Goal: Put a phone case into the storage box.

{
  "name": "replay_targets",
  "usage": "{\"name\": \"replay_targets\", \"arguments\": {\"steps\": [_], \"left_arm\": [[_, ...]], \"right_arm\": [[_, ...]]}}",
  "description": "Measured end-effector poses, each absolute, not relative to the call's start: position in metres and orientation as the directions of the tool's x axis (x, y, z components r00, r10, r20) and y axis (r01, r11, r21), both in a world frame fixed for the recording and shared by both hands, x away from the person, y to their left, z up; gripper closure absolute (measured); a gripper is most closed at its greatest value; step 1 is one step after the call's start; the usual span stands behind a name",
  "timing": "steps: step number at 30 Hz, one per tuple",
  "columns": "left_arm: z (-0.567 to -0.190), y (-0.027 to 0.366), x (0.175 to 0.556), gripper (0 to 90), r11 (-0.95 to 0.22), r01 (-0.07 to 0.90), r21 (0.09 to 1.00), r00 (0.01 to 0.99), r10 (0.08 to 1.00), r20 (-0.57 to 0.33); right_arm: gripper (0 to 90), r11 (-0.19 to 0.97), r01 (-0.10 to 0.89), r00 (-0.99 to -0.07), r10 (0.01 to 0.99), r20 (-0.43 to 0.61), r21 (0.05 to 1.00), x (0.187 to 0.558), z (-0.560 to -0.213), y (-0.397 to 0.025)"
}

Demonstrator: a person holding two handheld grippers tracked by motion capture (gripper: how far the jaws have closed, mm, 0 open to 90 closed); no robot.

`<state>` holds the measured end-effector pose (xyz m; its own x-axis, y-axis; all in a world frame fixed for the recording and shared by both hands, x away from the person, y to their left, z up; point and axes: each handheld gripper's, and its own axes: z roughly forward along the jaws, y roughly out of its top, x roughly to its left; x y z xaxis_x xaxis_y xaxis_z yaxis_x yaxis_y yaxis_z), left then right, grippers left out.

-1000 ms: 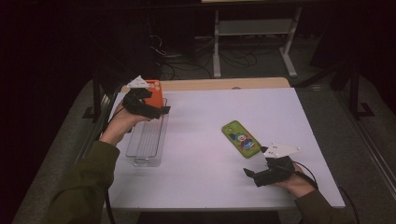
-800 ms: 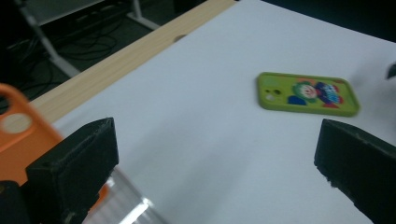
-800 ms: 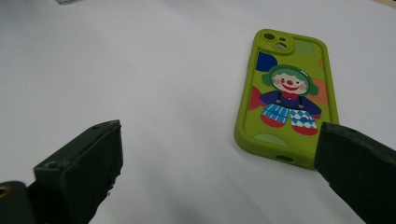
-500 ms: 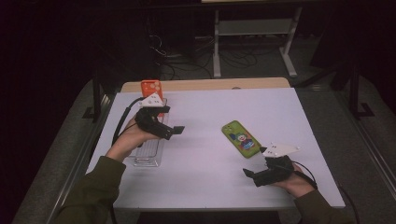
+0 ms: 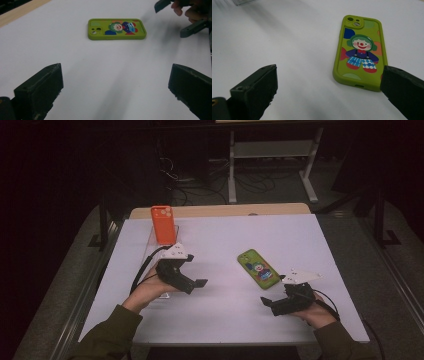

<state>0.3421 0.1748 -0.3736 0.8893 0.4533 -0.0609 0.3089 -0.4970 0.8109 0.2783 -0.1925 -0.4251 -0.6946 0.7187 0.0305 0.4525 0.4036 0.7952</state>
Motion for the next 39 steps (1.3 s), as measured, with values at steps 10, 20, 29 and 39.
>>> {"name": "replay_targets", "arguments": {"steps": [10, 20, 29, 39], "left_arm": [[-0.387, 0.159, 0.331, 0.0, -0.537, 0.302, 0.788, 0.904, 0.425, -0.057], [-0.398, 0.150, 0.331, 0.0, -0.575, 0.281, 0.768, 0.919, 0.392, -0.042], [-0.398, 0.148, 0.332, 0.0, -0.554, 0.305, 0.775, 0.910, 0.409, -0.066], [-0.398, 0.147, 0.333, 0.0, -0.555, 0.304, 0.775, 0.915, 0.397, -0.074]], "right_arm": [[0.9, 0.407, 0.462, -0.693, 0.720, 0.034, 0.788, 0.288, -0.414, -0.184], [0.9, 0.479, 0.513, -0.684, 0.730, 0.001, 0.712, 0.311, -0.401, -0.171], [0.9, 0.522, 0.664, -0.627, 0.779, 0.018, 0.536, 0.351, -0.398, -0.150], [0.9, 0.549, 0.731, -0.601, 0.799, 0.001, 0.406, 0.384, -0.406, -0.138]]}}
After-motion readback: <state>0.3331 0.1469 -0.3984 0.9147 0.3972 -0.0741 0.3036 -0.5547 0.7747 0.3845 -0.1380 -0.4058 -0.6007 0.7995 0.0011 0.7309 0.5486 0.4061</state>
